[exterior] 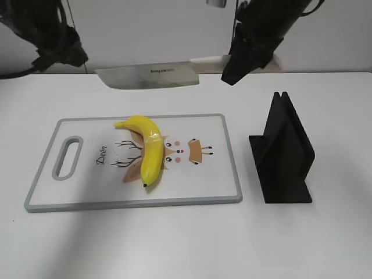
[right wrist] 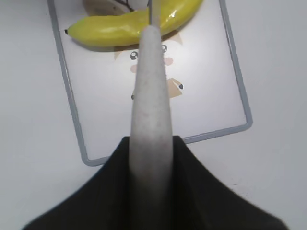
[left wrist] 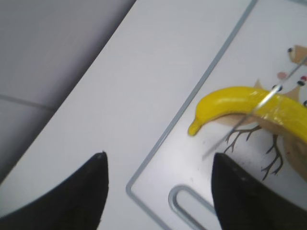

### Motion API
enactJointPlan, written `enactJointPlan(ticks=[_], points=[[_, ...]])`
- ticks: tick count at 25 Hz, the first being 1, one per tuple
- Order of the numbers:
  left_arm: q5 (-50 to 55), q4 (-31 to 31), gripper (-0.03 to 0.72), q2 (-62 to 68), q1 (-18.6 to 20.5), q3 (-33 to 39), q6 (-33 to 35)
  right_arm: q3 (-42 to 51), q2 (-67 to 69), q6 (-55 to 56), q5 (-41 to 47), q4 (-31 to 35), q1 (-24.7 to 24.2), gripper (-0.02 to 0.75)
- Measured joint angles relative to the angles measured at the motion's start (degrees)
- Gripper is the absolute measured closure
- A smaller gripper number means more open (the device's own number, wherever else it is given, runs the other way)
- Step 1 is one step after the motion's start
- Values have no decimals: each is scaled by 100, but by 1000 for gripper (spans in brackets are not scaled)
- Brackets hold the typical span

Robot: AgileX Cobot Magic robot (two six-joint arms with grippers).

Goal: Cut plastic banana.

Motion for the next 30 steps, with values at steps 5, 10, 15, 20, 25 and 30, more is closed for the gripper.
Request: enactJointPlan(ticks=[5, 10, 15, 20, 25, 30], points=[[1116, 989, 63, -28, 225, -378, -1777, -139, -156, 1590, 21, -250, 0, 568], [2465, 1092, 70, -54, 506, -791, -2869, -467, -215, 3556, 32, -705, 0, 568], [2867, 1058, 95, -117, 844, -790, -3760, -505, -442, 4593, 48, -900, 0, 568], [2888, 608, 102, -673, 998, -251, -3975, -400, -860, 5582, 53, -895, 0, 568], [2899, 494, 103, -1594, 998, 600, -3999, 60, -1538, 5894, 62, -888, 0, 568], [2904, 493, 103, -2722, 998, 1522, -4004, 658, -2150, 6224, 67, -1079, 0, 568]])
